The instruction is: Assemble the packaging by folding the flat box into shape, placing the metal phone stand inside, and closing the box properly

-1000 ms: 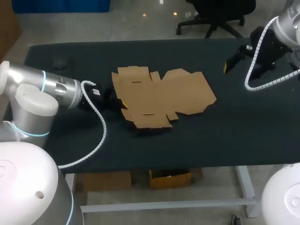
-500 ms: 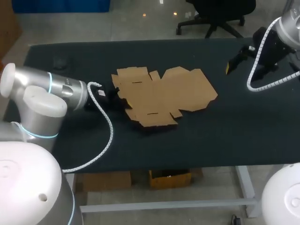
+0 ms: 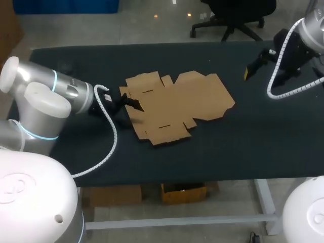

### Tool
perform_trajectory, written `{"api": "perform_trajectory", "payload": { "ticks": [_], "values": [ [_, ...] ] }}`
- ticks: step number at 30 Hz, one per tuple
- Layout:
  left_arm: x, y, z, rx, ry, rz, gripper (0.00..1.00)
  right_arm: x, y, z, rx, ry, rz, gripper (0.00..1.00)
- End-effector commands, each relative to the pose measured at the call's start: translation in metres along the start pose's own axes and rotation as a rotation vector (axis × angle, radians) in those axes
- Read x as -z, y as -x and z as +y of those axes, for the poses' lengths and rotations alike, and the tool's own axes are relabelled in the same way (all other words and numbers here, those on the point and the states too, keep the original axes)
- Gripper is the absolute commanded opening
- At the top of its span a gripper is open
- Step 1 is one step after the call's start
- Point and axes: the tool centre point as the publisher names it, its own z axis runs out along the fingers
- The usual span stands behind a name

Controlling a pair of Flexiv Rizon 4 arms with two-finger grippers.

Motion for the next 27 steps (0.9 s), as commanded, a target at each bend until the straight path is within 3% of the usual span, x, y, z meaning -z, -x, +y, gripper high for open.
{"api": "perform_trajectory", "payload": {
  "ticks": [1,2,10,21,22,27],
  "values": [
    [0.005,0.0,-0.013,-0.002,0.027,-0.02,1.0,0.002,0.0,-0.002,0.0,0.001,0.001,1.0],
    [0.006,0.001,-0.017,-0.008,0.031,-0.023,1.0,0.003,0.0,-0.002,0.0,0.001,0.0,1.0],
    [0.015,0.002,-0.044,-0.013,0.073,0.002,0.72,0.005,0.0,-0.004,-0.005,0.004,-0.004,1.0],
    [0.014,0.004,-0.068,-0.046,0.202,0.023,0.6,0.003,0.0,-0.003,-0.01,0.001,-0.006,1.0],
    [0.013,0.005,-0.071,-0.051,0.227,0.029,0.53,0.003,0.0,-0.003,-0.011,0.001,-0.007,1.0],
    [0.008,0.005,-0.081,-0.082,0.271,0.003,0.57,0.004,0.0,-0.003,-0.014,-0.002,-0.013,1.0]
  ]
}}
